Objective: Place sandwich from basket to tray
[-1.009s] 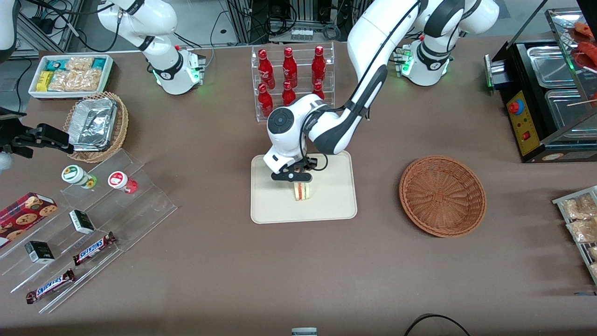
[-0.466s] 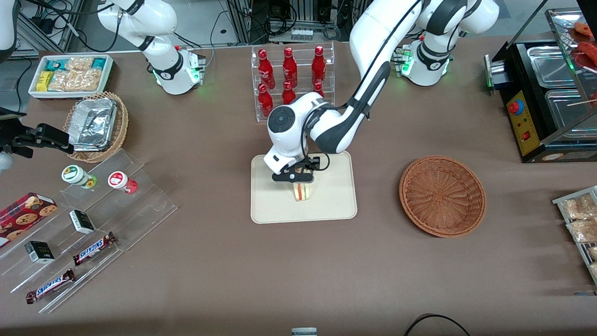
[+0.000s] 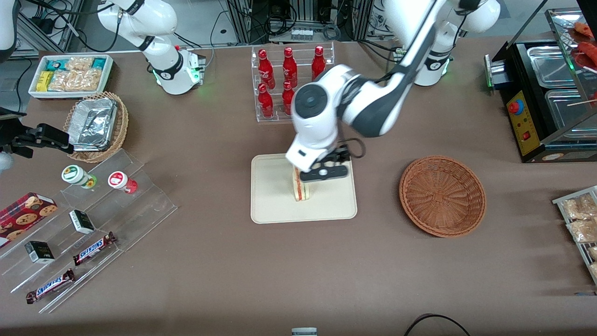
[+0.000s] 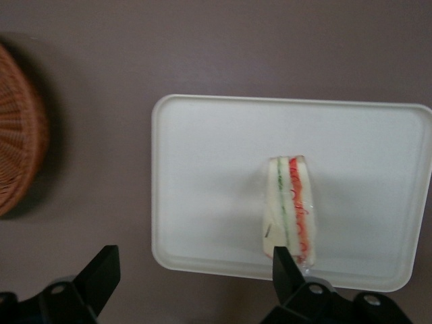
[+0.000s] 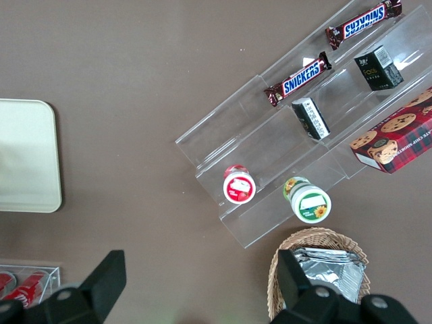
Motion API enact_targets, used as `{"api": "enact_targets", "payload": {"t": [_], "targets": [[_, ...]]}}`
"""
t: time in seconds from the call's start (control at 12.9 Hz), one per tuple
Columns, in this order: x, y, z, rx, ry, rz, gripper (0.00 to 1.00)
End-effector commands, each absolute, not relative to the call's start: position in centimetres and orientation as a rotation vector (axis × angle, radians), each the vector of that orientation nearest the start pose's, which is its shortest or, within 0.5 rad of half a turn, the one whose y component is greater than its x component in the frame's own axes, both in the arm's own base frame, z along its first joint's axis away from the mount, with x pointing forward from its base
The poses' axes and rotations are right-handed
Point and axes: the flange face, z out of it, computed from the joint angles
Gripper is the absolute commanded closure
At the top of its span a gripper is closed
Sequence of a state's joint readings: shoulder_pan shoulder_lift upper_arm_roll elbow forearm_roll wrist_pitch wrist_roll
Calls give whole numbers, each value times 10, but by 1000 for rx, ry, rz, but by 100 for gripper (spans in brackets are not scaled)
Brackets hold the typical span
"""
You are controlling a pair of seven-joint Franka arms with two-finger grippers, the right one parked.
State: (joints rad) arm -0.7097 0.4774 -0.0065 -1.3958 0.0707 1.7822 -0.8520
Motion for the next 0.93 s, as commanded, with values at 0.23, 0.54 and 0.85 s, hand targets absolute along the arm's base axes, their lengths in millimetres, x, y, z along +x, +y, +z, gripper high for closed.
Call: {"api": "enact_targets", "payload": {"t": [0.23,0.54,0.85], "targets": [[530,-325,549,-3016,-285,91,0],[528,-234,599,-3011,-157,185,0],[528,-176,623,-3020,-139,210,0]]}}
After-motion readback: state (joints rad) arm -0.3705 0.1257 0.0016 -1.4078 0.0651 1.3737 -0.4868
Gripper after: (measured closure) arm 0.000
